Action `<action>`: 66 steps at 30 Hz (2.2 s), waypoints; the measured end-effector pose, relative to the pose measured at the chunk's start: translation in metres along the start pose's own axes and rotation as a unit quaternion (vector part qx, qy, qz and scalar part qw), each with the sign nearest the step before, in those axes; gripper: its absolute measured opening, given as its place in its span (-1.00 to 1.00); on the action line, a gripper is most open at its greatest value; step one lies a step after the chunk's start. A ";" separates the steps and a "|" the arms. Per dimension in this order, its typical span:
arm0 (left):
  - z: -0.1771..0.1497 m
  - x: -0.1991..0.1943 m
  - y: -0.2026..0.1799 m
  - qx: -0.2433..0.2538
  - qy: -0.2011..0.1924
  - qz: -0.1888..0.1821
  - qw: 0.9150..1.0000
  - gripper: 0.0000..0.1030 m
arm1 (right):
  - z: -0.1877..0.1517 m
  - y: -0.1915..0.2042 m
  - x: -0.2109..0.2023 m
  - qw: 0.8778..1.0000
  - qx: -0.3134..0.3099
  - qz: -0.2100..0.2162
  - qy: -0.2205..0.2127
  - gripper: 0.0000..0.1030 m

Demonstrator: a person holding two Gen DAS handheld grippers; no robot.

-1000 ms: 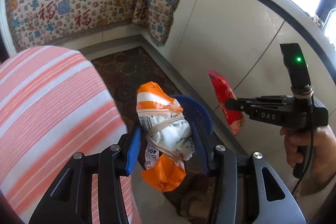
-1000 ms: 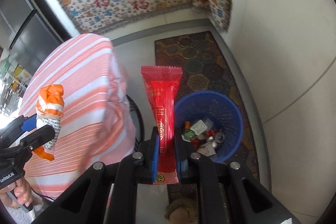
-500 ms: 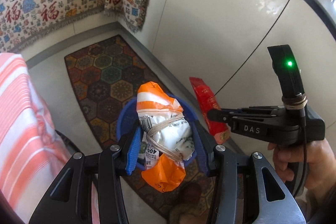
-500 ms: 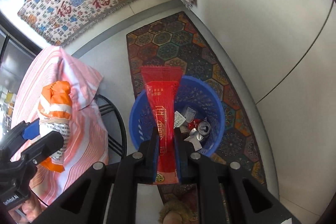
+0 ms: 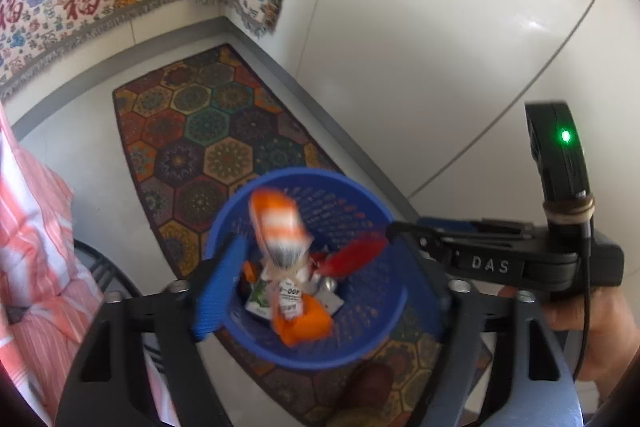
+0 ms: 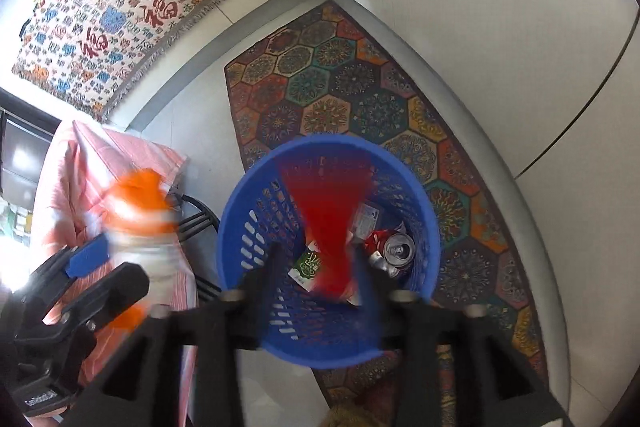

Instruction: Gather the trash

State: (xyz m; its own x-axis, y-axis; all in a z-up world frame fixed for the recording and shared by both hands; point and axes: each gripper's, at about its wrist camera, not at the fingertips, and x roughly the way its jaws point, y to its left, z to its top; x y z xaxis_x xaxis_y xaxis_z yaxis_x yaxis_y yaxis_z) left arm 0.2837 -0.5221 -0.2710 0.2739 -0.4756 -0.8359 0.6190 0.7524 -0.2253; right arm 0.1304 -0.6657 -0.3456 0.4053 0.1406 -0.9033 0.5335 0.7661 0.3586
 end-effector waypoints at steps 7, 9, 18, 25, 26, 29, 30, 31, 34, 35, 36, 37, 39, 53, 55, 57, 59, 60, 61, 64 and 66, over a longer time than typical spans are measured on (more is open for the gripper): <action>-0.005 -0.040 0.001 -0.010 -0.039 0.009 0.999 0.94 | -0.005 0.002 -0.031 0.999 0.000 -0.041 -0.033 0.25; -0.011 -0.063 0.000 -0.012 -0.049 0.012 0.999 0.98 | -0.008 0.012 -0.054 0.996 -0.019 -0.068 -0.047 0.50; -0.055 -0.157 -0.032 0.019 -0.060 0.071 0.995 0.99 | -0.082 0.050 -0.169 0.984 -0.055 -0.123 -0.113 0.96; -0.084 -0.204 -0.044 0.023 -0.061 0.077 0.995 0.99 | -0.149 0.079 -0.216 0.980 -0.048 -0.135 -0.136 1.00; -0.086 -0.208 -0.046 0.027 -0.057 0.086 0.994 0.99 | -0.156 0.081 -0.222 0.980 -0.049 -0.137 -0.137 1.00; -0.094 -0.218 -0.050 0.034 -0.067 0.093 0.993 0.99 | -0.173 0.085 -0.237 0.978 -0.044 -0.145 -0.145 1.00; -0.096 -0.223 -0.049 0.027 -0.072 0.090 0.993 0.99 | -0.179 0.088 -0.241 0.977 -0.044 -0.147 -0.149 1.00; -0.097 -0.226 -0.048 0.020 -0.075 0.091 0.993 0.99 | -0.183 0.090 -0.246 0.976 -0.044 -0.152 -0.152 1.00; -0.100 -0.234 -0.050 0.015 -0.082 0.121 0.989 0.99 | -0.193 0.097 -0.255 0.974 -0.049 -0.158 -0.156 1.00; -0.101 -0.236 -0.052 0.018 -0.078 0.133 0.988 0.99 | -0.196 0.099 -0.257 0.974 -0.051 -0.158 -0.157 1.00; -0.100 -0.236 -0.053 0.020 -0.070 0.139 0.988 0.99 | -0.198 0.101 -0.259 0.973 -0.053 -0.158 -0.158 1.00; -0.099 -0.236 -0.053 0.021 -0.064 0.141 0.988 0.99 | -0.199 0.103 -0.260 0.973 -0.056 -0.158 -0.159 1.00; -0.100 -0.238 -0.053 0.020 -0.059 0.140 0.988 0.99 | -0.202 0.109 -0.262 0.973 -0.062 -0.156 -0.161 1.00; -0.108 -0.255 -0.058 0.018 -0.068 0.138 0.988 0.99 | -0.215 0.136 -0.276 0.972 -0.079 -0.146 -0.165 1.00; -0.108 -0.255 -0.060 0.018 -0.067 0.140 0.988 0.99 | -0.215 0.136 -0.276 0.972 -0.080 -0.147 -0.165 1.00; -0.108 -0.255 -0.060 0.017 -0.065 0.141 0.988 0.99 | -0.216 0.138 -0.275 0.972 -0.082 -0.146 -0.164 1.00; -0.107 -0.254 -0.060 0.015 -0.063 0.140 0.988 0.99 | -0.217 0.139 -0.276 0.972 -0.083 -0.146 -0.164 1.00; -0.107 -0.254 -0.060 0.014 -0.062 0.141 0.988 0.99 | -0.216 0.138 -0.276 0.972 -0.084 -0.146 -0.163 1.00; -0.106 -0.254 -0.060 0.014 -0.062 0.141 0.988 0.99 | -0.217 0.139 -0.277 0.972 -0.084 -0.146 -0.164 1.00; -0.106 -0.254 -0.061 0.012 -0.061 0.141 0.988 0.99 | -0.218 0.139 -0.277 0.972 -0.085 -0.145 -0.164 1.00; -0.106 -0.254 -0.061 0.013 -0.061 0.142 0.988 0.99 | -0.217 0.139 -0.277 0.972 -0.085 -0.145 -0.164 1.00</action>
State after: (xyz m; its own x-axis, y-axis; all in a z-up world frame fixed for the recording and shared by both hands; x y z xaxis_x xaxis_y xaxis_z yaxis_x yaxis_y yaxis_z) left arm 0.0981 -0.3994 -0.0983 0.5241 -0.3001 -0.7970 0.5227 0.8522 0.0229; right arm -0.0689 -0.4619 -0.0965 0.4857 -0.2827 -0.8271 0.5413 0.8403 0.0308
